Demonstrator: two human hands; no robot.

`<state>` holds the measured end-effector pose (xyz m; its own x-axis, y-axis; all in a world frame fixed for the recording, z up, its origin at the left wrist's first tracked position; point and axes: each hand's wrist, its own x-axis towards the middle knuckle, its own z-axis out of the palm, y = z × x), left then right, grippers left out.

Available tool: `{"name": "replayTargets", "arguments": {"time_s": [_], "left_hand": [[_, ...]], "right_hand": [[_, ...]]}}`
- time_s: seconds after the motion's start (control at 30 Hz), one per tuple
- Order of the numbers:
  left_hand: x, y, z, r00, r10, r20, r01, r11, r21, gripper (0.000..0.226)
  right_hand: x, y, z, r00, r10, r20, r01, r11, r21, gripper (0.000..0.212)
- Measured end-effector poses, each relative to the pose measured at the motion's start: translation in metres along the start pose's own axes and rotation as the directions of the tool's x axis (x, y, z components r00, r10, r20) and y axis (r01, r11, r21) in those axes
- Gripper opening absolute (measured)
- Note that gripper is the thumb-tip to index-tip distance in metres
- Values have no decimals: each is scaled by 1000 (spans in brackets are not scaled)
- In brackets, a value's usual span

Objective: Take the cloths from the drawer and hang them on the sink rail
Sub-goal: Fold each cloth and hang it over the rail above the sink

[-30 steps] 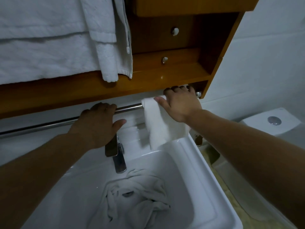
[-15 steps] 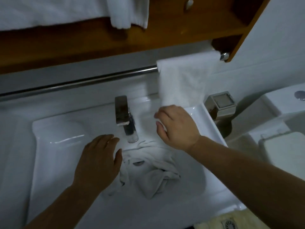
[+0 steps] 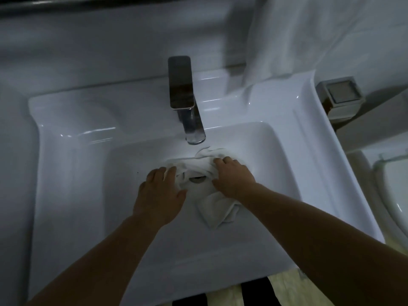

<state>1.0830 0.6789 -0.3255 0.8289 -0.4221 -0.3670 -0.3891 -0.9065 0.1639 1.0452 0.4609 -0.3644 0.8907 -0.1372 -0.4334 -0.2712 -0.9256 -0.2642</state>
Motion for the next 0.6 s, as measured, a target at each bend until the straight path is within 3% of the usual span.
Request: {"name": "replayTargets", "arguments": {"time_s": [0.1,0.3,0.5,0.6], "left_hand": [[15,0,17,996,-59,67,62,997,-36,76],[24,-1,43,973,-114,200,131,988,-78,80],[7,7,19,998,-56,23,58,991,-120,64],[-16,3,-15,992,-113,-59,101,980,-171,64]], "right_hand": [[5,4,15,997,-46,-59,43,997,-59,45],[8,5,19,994,50,-93,-36,988,148,21],[-11,0,-7,987,87,-135,-43,954,297,17],[-29,-5,-37,985,73,-156,-10,929,369,15]]}}
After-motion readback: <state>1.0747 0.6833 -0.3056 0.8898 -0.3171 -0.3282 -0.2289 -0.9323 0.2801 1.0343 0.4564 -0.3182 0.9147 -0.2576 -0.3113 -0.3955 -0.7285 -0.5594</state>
